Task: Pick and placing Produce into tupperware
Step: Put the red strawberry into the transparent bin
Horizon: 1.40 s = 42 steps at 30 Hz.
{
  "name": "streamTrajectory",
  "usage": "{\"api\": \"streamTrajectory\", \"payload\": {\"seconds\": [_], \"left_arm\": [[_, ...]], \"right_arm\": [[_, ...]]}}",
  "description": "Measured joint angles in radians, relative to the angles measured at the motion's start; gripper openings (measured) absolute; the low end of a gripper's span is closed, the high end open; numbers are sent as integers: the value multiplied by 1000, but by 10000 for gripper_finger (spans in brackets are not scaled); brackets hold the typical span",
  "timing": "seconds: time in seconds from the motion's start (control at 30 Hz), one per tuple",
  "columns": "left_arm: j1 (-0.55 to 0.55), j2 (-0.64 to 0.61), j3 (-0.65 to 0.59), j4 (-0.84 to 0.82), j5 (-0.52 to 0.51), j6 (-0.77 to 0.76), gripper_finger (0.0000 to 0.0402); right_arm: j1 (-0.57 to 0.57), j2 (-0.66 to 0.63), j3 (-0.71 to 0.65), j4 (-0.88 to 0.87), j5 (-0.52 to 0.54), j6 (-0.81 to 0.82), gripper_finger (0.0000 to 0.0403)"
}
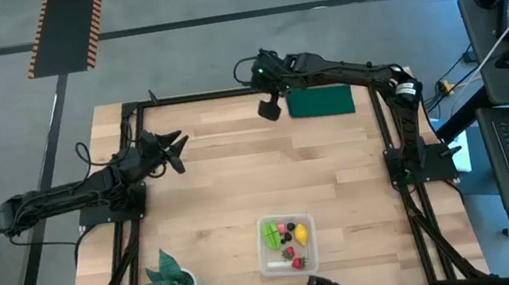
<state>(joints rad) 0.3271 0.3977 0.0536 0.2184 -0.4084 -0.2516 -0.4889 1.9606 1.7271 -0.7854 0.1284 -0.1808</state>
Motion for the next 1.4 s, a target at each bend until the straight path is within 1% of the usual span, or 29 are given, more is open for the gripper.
{"api": "streamTrajectory", "payload": {"seconds": [0.2, 0.3, 0.5, 0.7, 0.83, 0.97, 1.2, 1.4], "left_arm": [[0, 0, 0, 0, 1, 0, 145], [0, 0, 0, 0, 1, 0, 149], [0, 0, 0, 0, 2, 0, 153], [0, 0, 0, 0, 2, -1, 145], [0, 0, 0, 0, 6, -2, 141], [0, 0, 0, 0, 6, -4, 140], [0, 0, 0, 0, 6, -4, 145], [0, 0, 0, 0, 6, -4, 152]], "right_arm": [[-5, 41, 2, -42, -53, 101, 385], [-9, 78, 2, -69, -54, 134, 385], [-12, 133, 1, -47, -54, 186, 385], [-18, 169, 1, -55, -55, 282, 385], [-19, 186, 1, -55, -55, 305, 385], [-19, 197, 1, -59, -56, 236, 385], [-31, 205, 1, -85, -106, 94, 385], [-40, 205, 0, -147, -122, -12, 385]]}}
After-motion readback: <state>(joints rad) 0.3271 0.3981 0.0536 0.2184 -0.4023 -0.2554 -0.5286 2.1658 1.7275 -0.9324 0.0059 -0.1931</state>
